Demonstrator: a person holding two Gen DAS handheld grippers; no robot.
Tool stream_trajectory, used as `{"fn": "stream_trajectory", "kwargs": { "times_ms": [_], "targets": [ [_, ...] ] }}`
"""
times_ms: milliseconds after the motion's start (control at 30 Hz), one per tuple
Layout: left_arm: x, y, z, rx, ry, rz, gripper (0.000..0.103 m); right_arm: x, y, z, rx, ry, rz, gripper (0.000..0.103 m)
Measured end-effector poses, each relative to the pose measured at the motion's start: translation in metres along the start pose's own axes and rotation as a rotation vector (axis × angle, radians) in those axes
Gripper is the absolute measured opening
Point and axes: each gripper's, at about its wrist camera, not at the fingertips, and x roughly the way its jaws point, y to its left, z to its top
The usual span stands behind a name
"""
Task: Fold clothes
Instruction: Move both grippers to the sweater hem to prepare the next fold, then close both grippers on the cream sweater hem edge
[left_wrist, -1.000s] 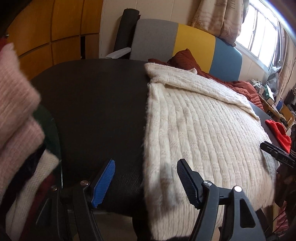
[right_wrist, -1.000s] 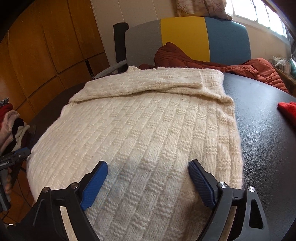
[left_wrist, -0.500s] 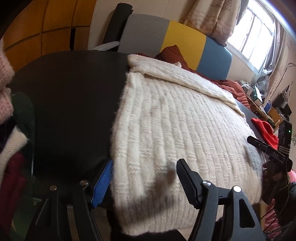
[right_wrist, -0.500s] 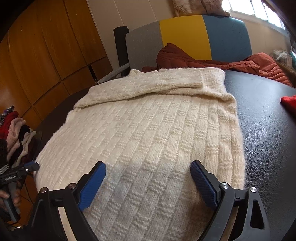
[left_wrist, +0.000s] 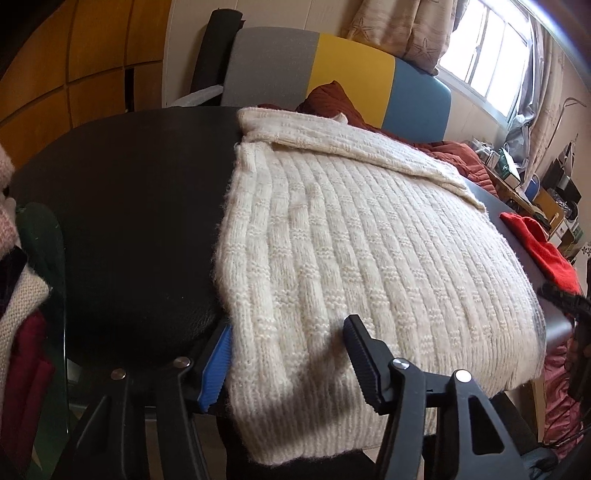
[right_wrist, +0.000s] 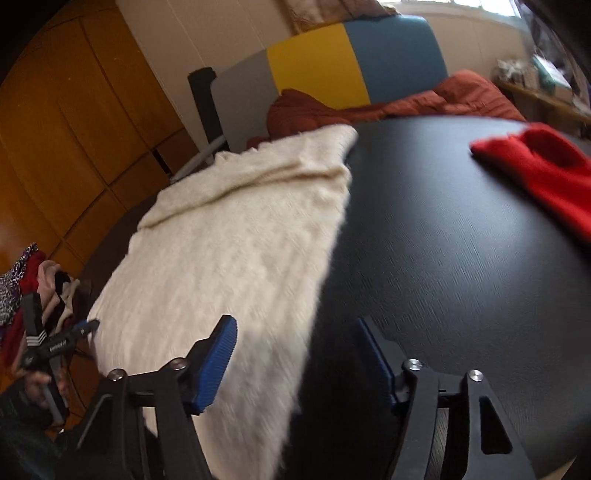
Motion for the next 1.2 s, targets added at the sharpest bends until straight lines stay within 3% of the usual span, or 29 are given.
{"fn": "stream_trajectory", "kwargs": {
  "times_ms": [200, 333, 400, 433, 467, 500, 533, 600, 767, 933, 1200],
  "targets": [
    [0.003, -0.008, -0.002, 0.049, -0.012, 0.040, 0.066, 0.000, 0.016, -0.025, -0.063, 0.022, 0.040, 0.061],
    [0.001, -0.006, -0.002, 0.053, -0.008, 0.029, 0.066, 0.009, 0.046, -0.036, -0.190, 0.052, 0.041, 0.058],
    [0.001, -0.006, -0.003, 0.058, -0.005, 0.030, 0.064, 0.014, 0.056, -0.040, -0.232, 0.056, 0.017, 0.042],
    [0.000, -0.007, -0.003, 0.064, -0.002, 0.032, 0.058, 0.015, 0.059, -0.041, -0.240, 0.058, 0.017, 0.025],
    [0.000, -0.007, -0.002, 0.069, 0.001, 0.033, 0.051, 0.016, 0.061, -0.041, -0.245, 0.060, 0.018, 0.015],
    [-0.001, -0.007, -0.002, 0.073, 0.006, 0.031, 0.035, 0.016, 0.062, -0.040, -0.236, 0.065, 0.026, 0.015],
    [-0.002, -0.007, 0.001, 0.075, 0.018, 0.009, 0.024, 0.016, 0.062, -0.040, -0.226, 0.069, 0.036, 0.015],
    [-0.004, -0.005, 0.005, 0.068, 0.040, -0.030, 0.019, 0.015, 0.062, -0.036, -0.191, 0.082, 0.084, 0.014],
    [-0.017, 0.009, 0.023, -0.049, 0.035, -0.224, 0.013, 0.010, 0.065, -0.010, -0.133, 0.046, 0.229, 0.014],
    [-0.028, 0.016, 0.057, -0.125, -0.044, -0.379, 0.010, 0.017, 0.072, 0.028, -0.085, -0.011, 0.325, 0.014],
    [-0.005, 0.015, 0.124, -0.186, -0.139, -0.457, 0.010, 0.046, 0.075, 0.096, -0.034, -0.071, 0.355, 0.014]
  ]
}}
